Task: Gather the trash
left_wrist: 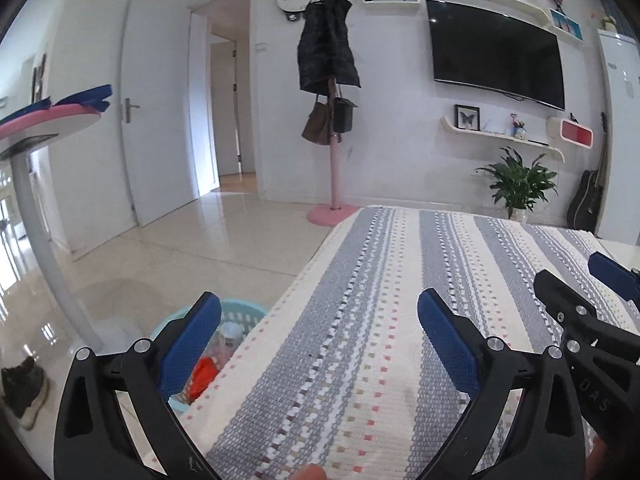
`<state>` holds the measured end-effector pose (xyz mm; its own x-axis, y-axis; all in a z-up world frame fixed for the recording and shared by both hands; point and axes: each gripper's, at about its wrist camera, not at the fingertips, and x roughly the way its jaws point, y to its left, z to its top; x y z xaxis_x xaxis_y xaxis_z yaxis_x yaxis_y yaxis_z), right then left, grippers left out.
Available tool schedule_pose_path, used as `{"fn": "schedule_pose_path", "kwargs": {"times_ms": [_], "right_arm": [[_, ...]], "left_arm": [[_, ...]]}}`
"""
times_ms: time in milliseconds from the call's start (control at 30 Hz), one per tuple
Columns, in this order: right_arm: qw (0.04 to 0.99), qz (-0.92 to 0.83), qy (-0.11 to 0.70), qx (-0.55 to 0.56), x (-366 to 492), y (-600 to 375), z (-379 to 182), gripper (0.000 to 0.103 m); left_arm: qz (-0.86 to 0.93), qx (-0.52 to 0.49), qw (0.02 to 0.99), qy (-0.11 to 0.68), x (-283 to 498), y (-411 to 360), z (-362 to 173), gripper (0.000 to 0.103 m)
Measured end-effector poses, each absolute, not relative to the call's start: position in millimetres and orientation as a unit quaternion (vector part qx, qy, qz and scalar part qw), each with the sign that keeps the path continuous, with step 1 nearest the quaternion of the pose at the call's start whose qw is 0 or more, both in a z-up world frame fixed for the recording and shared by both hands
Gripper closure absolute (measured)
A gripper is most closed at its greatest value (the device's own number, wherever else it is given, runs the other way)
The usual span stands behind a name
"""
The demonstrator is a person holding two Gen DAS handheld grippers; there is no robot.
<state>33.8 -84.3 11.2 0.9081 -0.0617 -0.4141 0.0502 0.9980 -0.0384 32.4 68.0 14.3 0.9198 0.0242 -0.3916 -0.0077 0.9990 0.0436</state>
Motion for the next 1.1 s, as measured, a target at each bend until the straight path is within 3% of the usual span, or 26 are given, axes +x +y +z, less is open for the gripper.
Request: {"fn": "schedule_pose_path", "kwargs": {"times_ms": [100,233,1100], "right_arm": [[0.977,-0.034,0.212,-0.006,34.1,-87.1,12.0,0.036],[0.977,-0.048,0.209,0.0,33.4,-90.6,11.2,0.022],[0.976,-0.048,0.213,0.011,37.1,-94.8,10.5,0.022]], "left_arm": [[0.008,0.016,0.98,0.198,31.6,70.6,14.1,0.007],[0.012,0.012,0.979,0.203,34.2,73.8,13.1,0.007],[0.014,0.011,0.979,0.202,32.6,71.6,13.4,0.007]]}}
